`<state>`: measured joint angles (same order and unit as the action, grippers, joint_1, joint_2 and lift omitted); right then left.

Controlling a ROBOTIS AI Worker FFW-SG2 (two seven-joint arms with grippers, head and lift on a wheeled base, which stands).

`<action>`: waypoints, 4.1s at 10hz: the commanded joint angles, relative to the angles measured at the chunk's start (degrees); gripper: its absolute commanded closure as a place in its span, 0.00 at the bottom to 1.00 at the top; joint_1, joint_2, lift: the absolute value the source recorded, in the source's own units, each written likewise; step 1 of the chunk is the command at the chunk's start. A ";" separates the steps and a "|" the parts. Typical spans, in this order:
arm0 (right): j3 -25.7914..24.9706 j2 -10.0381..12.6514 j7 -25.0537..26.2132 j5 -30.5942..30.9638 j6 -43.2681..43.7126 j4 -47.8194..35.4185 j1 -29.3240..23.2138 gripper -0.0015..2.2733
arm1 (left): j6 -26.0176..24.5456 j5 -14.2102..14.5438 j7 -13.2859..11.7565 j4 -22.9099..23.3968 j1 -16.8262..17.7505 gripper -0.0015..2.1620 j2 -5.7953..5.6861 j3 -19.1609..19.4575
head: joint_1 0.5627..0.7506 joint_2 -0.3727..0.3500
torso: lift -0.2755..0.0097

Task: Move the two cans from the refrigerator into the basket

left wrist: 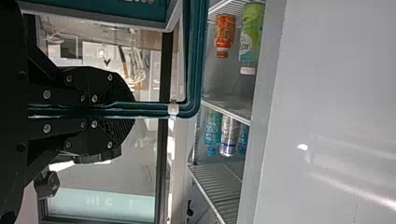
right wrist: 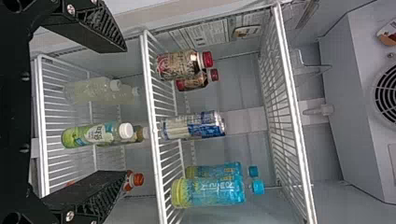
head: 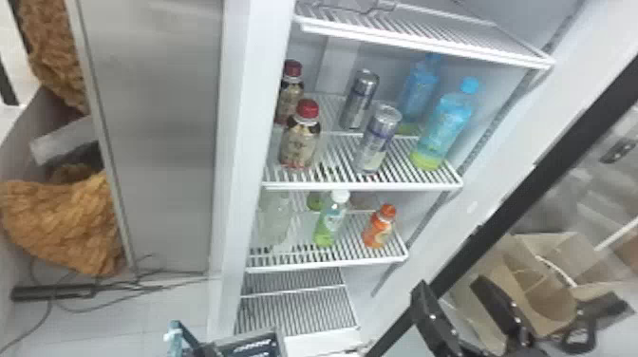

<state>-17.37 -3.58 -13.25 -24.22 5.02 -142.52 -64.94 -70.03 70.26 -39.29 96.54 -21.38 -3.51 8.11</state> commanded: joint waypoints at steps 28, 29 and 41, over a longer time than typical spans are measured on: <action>0.46 -1.35 0.42 6.85 -7.69 25.17 40.47 0.04 | 1.12 1.04 0.44 0.00 2.12 0.55 -0.18 -0.91 | 0.70 0.03 | 0.86; 0.46 -1.43 0.42 7.43 -7.83 26.29 42.44 0.04 | 1.12 1.04 0.44 0.00 1.98 0.55 -0.18 -0.80 | 0.70 0.03 | 0.86; 6.40 -4.95 0.42 8.68 -11.91 42.04 62.69 0.05 | 1.26 1.15 0.70 0.00 2.26 0.55 -0.44 -1.03 | 0.70 0.03 | 0.86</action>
<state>-11.50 -8.28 -12.83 -15.47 -6.89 -101.02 -3.08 -68.79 71.41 -38.58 96.54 -19.15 -3.94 7.08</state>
